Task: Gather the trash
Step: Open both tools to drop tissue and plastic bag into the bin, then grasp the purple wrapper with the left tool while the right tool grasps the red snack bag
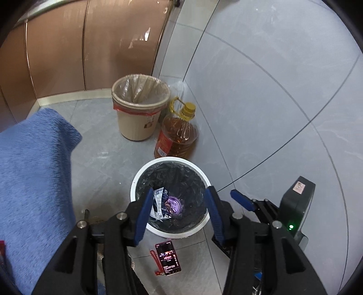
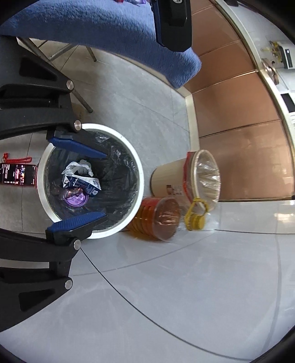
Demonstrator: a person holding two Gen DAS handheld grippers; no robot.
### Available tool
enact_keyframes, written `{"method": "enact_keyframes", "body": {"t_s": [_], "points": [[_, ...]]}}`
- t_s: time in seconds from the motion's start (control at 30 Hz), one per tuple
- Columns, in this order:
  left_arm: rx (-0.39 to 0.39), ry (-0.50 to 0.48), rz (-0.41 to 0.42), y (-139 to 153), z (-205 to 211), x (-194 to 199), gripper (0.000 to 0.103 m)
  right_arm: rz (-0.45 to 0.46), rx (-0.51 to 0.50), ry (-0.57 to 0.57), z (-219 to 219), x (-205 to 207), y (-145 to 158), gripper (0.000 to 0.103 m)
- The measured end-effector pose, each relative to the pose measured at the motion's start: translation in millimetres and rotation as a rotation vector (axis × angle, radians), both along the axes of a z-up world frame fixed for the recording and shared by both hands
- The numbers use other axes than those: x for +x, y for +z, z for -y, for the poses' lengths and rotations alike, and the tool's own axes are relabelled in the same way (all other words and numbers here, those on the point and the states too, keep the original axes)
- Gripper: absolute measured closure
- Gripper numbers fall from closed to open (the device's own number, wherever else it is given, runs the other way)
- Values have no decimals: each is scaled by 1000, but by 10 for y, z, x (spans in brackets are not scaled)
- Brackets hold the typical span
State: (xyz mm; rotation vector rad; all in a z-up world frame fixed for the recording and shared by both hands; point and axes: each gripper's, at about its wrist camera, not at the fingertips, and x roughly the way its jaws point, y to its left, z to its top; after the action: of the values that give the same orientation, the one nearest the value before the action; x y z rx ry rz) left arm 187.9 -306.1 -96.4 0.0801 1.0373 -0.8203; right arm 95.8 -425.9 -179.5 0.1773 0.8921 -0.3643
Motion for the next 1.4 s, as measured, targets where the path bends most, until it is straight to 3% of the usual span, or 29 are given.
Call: {"method": "enact_keyframes", "body": {"t_s": [0.27, 0.53, 0.77, 1.0, 1.17, 1.3, 1.4], "points": [[-58, 30, 89, 435, -472, -232, 56, 79, -89, 34, -326, -228, 535, 44], [-107, 156, 297, 1017, -1329, -586, 56, 192, -126, 88, -744, -488, 1217, 44], [-108, 248, 410, 1384, -2207, -885, 56, 314, -141, 176, -1246, -664, 1857, 44], [-96, 352, 461, 1662, -3303, -1043, 56, 407, -152, 285, -1765, -755, 2311, 44], [-76, 440, 463, 1707, -4099, -1147, 56, 446, -135, 358, -2094, -777, 2487, 44], [-60, 518, 473, 1699, -4594, -1223, 42, 466, -117, 395, -2297, -776, 2562, 44], [-60, 553, 476, 1678, -4873, -1276, 41, 466, -101, 419, -2379, -742, 2546, 44]]}}
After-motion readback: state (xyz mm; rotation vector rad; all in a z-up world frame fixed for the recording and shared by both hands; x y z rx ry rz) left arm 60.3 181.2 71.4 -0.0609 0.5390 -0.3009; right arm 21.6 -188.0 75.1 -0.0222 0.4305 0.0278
